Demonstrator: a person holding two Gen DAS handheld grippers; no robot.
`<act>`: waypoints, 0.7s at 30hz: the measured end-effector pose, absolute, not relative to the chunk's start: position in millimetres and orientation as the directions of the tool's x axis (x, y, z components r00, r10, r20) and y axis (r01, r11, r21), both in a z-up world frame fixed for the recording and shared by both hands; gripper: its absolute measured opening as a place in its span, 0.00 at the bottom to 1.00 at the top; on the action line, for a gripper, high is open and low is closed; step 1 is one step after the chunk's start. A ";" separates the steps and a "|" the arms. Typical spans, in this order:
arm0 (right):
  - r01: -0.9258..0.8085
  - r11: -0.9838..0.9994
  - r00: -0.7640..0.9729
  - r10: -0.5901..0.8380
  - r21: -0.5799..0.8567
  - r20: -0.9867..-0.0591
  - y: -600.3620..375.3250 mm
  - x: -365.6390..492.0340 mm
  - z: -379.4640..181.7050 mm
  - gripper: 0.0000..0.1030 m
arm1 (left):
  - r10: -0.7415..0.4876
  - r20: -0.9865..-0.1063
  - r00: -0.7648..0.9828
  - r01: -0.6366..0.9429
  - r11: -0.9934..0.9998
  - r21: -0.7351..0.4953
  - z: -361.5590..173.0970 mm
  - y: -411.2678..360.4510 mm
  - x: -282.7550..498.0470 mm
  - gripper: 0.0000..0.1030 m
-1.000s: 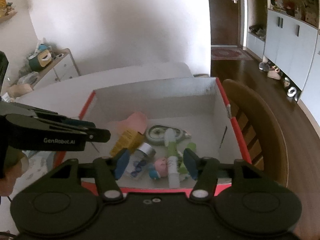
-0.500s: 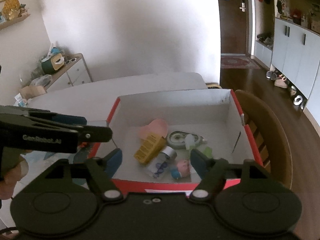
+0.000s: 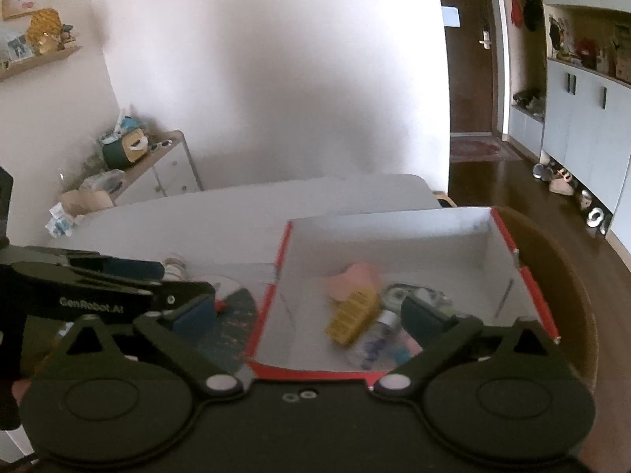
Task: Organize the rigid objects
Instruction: 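Withdraw both tools from the box back over the table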
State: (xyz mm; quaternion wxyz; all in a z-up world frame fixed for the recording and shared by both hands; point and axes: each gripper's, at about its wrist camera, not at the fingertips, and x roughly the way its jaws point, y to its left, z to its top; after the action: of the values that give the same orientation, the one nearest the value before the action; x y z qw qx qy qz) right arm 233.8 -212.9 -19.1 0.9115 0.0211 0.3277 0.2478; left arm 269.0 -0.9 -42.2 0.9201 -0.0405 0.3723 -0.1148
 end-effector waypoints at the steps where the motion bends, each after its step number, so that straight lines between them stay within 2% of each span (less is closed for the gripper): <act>1: -0.439 0.875 0.663 0.470 0.206 -0.583 -208.3 231.8 -18.3 0.99 | -0.241 -0.674 0.698 0.183 0.970 -0.157 -41.3 4.4 266.0 0.79; 13: -0.423 0.871 0.656 0.484 0.248 -0.580 -134.6 208.7 -18.6 0.99 | -0.268 -0.669 0.693 0.189 0.963 -0.190 -42.8 82.2 253.1 0.82; 16: -0.419 0.877 0.657 0.473 0.238 -0.587 -116.2 203.5 -20.5 0.99 | -0.258 -0.669 0.697 0.197 0.966 -0.168 -44.1 98.5 249.1 0.92; 17: -0.417 0.878 0.657 0.469 0.234 -0.590 -110.1 202.1 -21.4 0.99 | -0.258 -0.665 0.701 0.202 0.966 -0.161 -45.1 105.4 247.2 0.99; 21: -0.404 0.889 0.662 0.447 0.216 -0.602 -88.5 199.6 -26.5 0.99 | -0.258 -0.651 0.714 0.211 0.966 -0.151 -50.1 133.1 244.3 1.00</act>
State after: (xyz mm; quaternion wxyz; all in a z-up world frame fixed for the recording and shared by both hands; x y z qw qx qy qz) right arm 199.6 -88.5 -26.5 0.9110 0.0319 0.3385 0.2334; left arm 244.3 133.1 -50.0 0.9252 -0.0329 0.3561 -0.1268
